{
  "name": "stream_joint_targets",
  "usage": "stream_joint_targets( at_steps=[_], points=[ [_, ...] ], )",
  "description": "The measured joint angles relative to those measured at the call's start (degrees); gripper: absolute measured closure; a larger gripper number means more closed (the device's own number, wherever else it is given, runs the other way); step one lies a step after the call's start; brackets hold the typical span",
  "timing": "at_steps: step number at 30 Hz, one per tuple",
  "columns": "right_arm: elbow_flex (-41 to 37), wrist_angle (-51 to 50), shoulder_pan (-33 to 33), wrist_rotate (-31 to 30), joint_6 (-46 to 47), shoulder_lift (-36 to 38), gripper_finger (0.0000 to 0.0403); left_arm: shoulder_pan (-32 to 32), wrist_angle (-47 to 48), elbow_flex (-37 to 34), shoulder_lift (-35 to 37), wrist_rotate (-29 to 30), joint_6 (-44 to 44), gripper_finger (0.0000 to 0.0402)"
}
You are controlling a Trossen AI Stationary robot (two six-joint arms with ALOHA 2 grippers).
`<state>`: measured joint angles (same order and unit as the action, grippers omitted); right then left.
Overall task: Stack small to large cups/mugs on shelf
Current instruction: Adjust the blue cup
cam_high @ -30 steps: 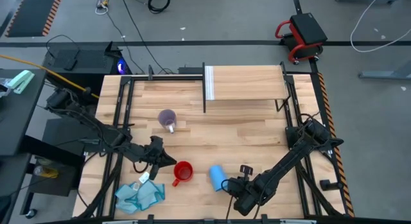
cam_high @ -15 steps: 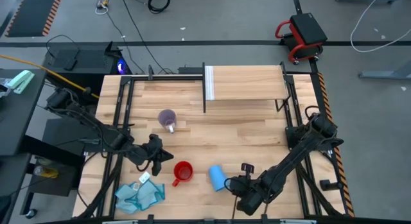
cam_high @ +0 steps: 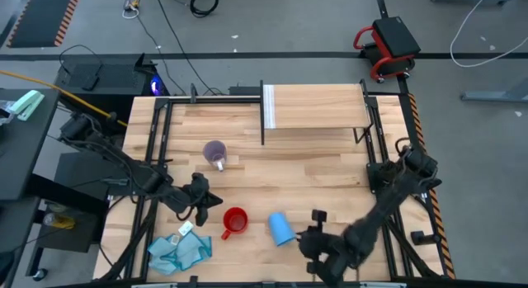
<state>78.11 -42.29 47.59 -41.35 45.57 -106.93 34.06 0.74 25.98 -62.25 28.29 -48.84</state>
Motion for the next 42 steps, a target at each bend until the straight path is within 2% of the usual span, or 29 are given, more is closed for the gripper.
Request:
stream_joint_targets(
  at_steps=[3,6,13,35,42],
  points=[
    [0.00,-0.91,2.20,-6.92,0.36,-2.24,0.0332,0.00,0.02,0.00,-0.91,0.00,-0.10,0.0378],
    [-0.02,-0.92,3.07,-10.82,-0.21,-5.41,0.0332,0.00,0.08,-0.01,-1.77,0.00,-0.61,0.0381],
    [-0.09,0.94,3.31,-10.68,-0.65,-11.53,0.0332,-0.02,-0.03,-0.02,-2.35,0.04,-1.58,0.0380],
    [-0.04,3.33,-1.94,-11.63,1.05,-13.34,0.0333,-0.13,-0.03,-0.02,-2.31,0.42,-1.97,0.0379],
    [-0.04,4.27,-3.54,-12.46,0.89,-13.36,0.0370,-0.13,-0.03,-0.02,-2.31,0.42,-1.98,0.0382]
  ],
)
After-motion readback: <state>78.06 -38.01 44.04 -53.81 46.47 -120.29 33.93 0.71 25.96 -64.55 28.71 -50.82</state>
